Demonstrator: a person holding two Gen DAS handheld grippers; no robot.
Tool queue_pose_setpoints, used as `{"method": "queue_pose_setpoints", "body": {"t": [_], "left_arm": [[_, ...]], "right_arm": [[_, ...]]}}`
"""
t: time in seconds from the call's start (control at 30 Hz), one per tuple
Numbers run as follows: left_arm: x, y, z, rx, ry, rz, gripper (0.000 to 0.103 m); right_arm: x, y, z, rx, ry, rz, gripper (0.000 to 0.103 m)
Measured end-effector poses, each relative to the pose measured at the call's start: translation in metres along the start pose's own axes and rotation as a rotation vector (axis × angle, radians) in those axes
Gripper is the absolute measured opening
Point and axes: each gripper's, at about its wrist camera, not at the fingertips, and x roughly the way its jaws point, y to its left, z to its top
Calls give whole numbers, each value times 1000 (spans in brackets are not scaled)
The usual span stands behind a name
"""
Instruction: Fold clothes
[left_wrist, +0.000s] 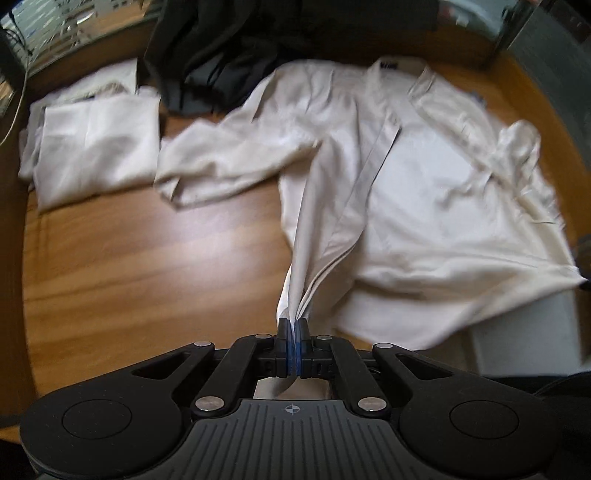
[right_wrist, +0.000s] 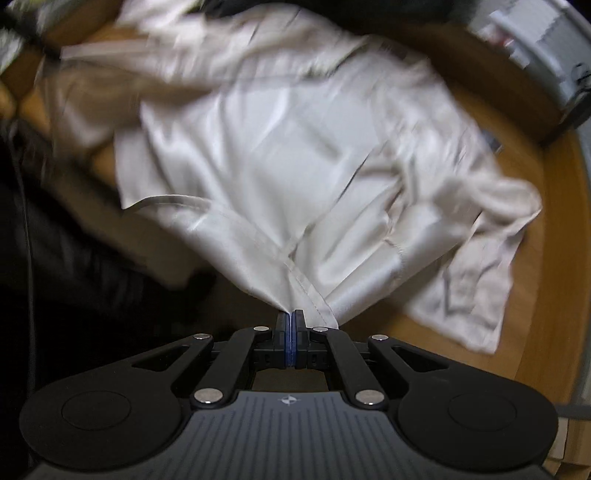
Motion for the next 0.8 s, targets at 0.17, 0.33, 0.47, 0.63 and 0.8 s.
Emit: {"method": "queue_pose_setpoints", "body": {"t": [0.17, 0.33, 0.47, 0.63, 0.8], "left_arm": [[33, 0, -21, -42, 52, 48, 5], [45, -2, -30, -52, 30, 106, 6], [43, -4, -31, -53, -1, 135, 6], [32, -4, -32, -59, -14, 166, 5], [26, -2, -27, -68, -24, 184, 5]], "right_arm": [[20, 13, -20, -31, 41, 15, 2], [39, 25, -41, -62, 82, 30, 26], [48, 33, -31, -82, 36, -7, 31], [66, 20, -22, -58, 11, -125, 47], [85, -32, -19, 104, -2, -206, 47]]}}
